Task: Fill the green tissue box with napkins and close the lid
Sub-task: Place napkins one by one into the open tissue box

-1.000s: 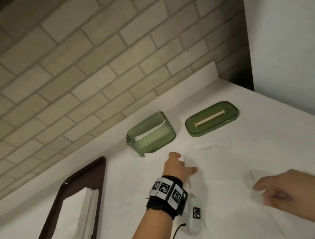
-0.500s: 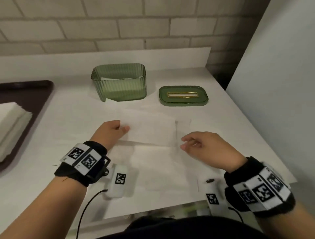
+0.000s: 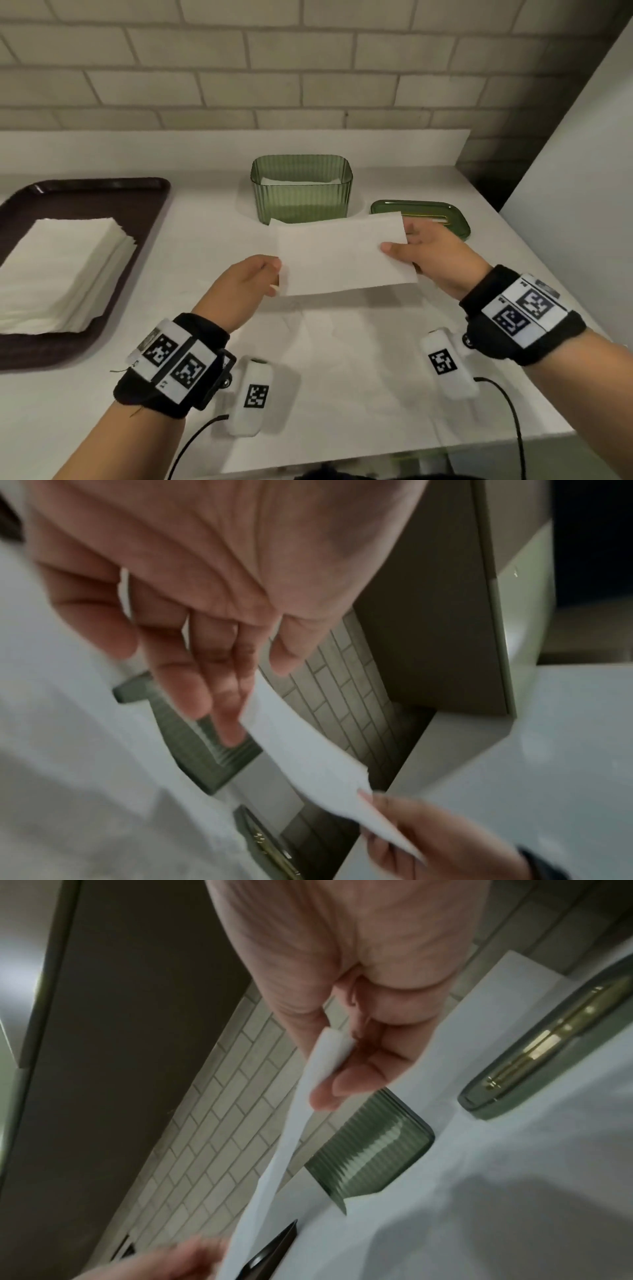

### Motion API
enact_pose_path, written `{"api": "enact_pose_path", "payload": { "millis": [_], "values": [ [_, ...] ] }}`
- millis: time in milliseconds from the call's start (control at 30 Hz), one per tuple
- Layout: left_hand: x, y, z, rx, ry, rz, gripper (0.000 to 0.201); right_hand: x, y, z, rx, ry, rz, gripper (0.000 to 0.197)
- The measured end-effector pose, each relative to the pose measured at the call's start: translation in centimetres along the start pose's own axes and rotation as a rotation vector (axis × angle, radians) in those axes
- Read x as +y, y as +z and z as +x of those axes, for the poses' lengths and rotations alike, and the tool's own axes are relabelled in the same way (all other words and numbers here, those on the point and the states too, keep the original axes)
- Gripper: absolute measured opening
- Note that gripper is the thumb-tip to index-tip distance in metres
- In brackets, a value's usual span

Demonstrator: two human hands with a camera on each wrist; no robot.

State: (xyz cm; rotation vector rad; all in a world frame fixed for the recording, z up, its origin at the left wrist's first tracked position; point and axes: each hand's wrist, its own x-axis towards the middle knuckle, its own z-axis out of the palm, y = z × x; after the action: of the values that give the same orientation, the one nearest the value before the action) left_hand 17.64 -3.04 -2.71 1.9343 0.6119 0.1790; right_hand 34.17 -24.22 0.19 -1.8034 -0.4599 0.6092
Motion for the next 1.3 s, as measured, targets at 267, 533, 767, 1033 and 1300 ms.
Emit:
{"api": "enact_pose_path", "payload": {
  "millis": [267,533,767,1033,1300],
  "values": [
    [-3.0,-3.7,-0.3,-0.035,-0.043,0.086,0.022,-6.2,0.4,7.8,0.128,-0.038,0.065,0.033],
    [-5.3,-5.9,-1.2,-0.115,-0.12,0.282,0.034,-8.2,3.3,17.4,0.232,0.03,-0.217,0.037],
    [-6.1,-6.9,-0.6,-0.184,-0.158,0.343,0.061,-9.8,7.0,19.2,0.316,0.162,-0.717,0.051],
    [-6.6,-6.6,0.1,-0.196,-0.172,0.326,0.059,-9.0,7.2,20.7,0.113,0.18,-0.741,0.038],
    [-6.1,-6.0,0.5,-0.136,-0.161,0.32,0.057,-8.5,8.4,22.2,0.104,0.237,-1.158,0.037]
  ]
}}
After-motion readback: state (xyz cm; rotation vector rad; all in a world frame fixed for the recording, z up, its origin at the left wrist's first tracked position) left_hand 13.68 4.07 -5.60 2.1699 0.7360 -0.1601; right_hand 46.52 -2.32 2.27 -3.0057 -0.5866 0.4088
